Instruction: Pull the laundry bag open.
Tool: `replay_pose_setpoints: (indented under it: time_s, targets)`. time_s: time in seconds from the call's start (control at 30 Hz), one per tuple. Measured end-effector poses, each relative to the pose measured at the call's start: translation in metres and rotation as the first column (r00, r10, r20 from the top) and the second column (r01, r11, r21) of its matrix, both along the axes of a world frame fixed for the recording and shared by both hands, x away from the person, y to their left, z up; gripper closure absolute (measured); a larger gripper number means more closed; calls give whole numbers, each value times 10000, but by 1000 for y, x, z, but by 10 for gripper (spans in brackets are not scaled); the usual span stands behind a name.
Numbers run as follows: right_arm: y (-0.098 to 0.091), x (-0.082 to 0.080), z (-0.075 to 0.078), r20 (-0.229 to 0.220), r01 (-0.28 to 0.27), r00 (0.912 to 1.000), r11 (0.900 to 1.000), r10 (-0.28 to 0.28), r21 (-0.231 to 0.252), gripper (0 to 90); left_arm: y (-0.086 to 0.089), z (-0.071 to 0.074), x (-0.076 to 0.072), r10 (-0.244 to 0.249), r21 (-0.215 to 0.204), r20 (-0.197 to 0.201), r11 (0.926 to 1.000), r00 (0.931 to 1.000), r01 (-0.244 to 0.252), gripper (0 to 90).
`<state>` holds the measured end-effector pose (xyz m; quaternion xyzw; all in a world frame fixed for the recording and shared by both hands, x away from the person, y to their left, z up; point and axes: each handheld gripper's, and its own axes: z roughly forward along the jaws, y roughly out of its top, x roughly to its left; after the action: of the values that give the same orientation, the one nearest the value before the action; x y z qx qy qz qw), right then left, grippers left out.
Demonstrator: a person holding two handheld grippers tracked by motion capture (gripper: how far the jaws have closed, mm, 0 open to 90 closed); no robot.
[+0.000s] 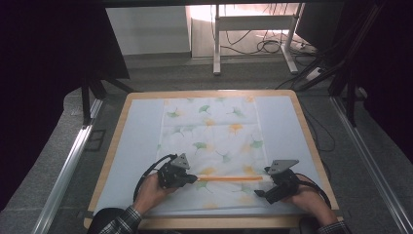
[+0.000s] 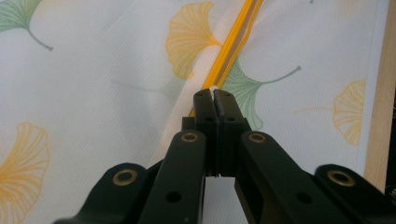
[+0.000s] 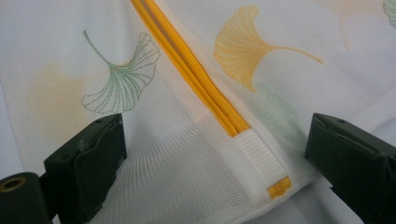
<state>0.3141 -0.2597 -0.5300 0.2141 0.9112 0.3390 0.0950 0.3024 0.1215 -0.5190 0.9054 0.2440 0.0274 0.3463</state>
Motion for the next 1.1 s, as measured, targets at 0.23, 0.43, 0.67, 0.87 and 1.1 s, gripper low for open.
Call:
replay_pose_setpoints:
  time_s: [0.23,0.43,0.67,0.87,1.1]
  targets:
    - [0,0,0,-1,3,10000,10000,-3,1,52,4,0,-2,126,-34,-35,9999,9999,-126,900]
    - [0,0,0,2,0,10000,10000,0,-7,52,10,1,-3,203,-100,-58,9997,9998,-204,900]
    - [0,0,0,-2,6,10000,10000,-6,-8,52,16,1,-5,359,-80,-50,9993,9993,-359,900]
    - [0,0,0,-5,4,10000,10000,-4,-12,52,26,2,-7,559,-134,-65,9983,9984,-560,900]
    - [0,0,0,-5,5,10000,10000,-5,-16,52,34,2,-9,681,-126,-90,9976,9976,-682,900]
